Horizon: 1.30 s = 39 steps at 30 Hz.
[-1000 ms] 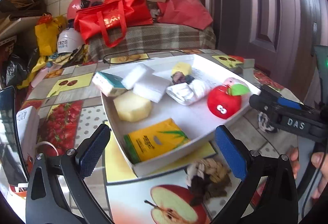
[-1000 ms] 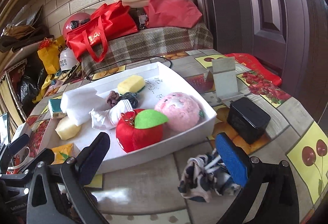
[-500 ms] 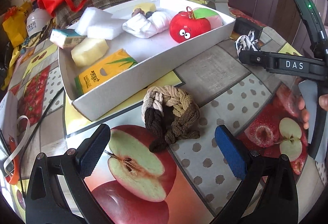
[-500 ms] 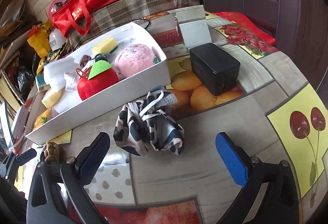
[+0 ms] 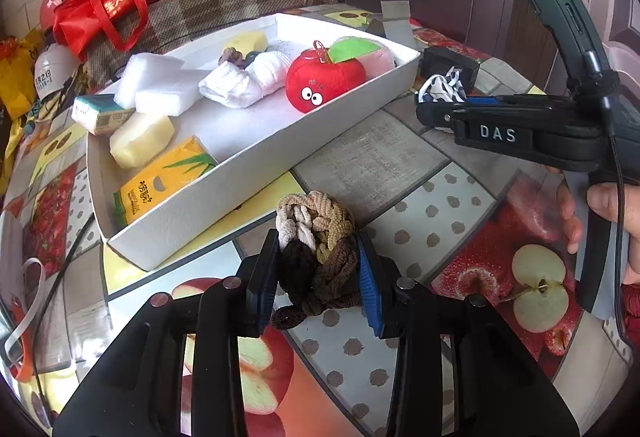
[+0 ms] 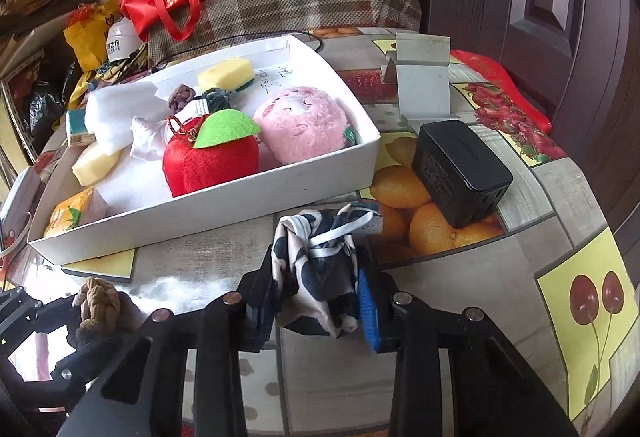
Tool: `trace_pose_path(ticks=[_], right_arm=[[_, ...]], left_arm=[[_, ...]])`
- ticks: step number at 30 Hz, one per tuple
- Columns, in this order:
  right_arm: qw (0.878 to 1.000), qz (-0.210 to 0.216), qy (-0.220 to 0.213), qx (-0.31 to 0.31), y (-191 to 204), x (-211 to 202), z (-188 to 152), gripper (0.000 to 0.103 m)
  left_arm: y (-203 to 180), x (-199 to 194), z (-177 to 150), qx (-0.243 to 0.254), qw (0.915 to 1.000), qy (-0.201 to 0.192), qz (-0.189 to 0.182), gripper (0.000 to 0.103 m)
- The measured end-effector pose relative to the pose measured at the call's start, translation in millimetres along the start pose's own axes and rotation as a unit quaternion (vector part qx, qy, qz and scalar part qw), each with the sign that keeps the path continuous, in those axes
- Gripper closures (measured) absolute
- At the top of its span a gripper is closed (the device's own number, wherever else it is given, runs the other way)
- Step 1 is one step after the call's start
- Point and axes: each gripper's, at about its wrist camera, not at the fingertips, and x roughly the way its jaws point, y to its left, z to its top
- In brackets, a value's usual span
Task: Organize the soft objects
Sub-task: 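Carry the knot toy and patterned cloth over the white tray with both tools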
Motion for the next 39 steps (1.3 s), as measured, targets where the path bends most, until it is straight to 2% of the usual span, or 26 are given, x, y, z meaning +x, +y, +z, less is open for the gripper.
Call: trace_pose_path(ticks=[5, 8, 12, 15, 18, 27, 39], right_arm=[[0.999, 0.002, -0.047, -0.017, 5.3, -28.6, -13.0, 0.068], [0.995, 0.007, -0.103, -0.015, 3.4, -50.9, -19.2, 0.068], [0.978, -0.006, -0.207, -0.023, 9.5, -86.3, -31.8, 0.068], [0.969, -0.022, -0.242, -0.041, 19.7, -98.1, -37.7, 0.068], [0.97, -0.015, -0.24, -0.043, 23.1, -98.9, -37.2, 0.068], [0.974, -0.01, -0.225, -0.033, 29.9, -87.9, -30.0, 0.068], [0.974, -0.008, -0.222, -0.044, 63.4, -57.0, -1.4, 0.068]], left_arm=[[13.4, -18.3, -0.9, -0.033, 0.998, -0.05, -0.02, 0.068], [13.1, -36.9, -4.1, -0.035, 0.9944, -0.1, -0.008, 0.068], [9.0, -69.4, -15.2, -0.044, 0.9798, -0.186, 0.059, 0.068], [12.7, -82.5, -21.6, -0.059, 0.9694, -0.222, 0.086, 0.068], [17.0, -85.1, -23.0, -0.069, 0.9654, -0.231, 0.099, 0.068], [30.1, -67.9, -8.0, -0.082, 0.9617, -0.227, 0.129, 0.067], [55.3, -40.5, 14.6, -0.102, 0.9636, -0.204, 0.14, 0.067]])
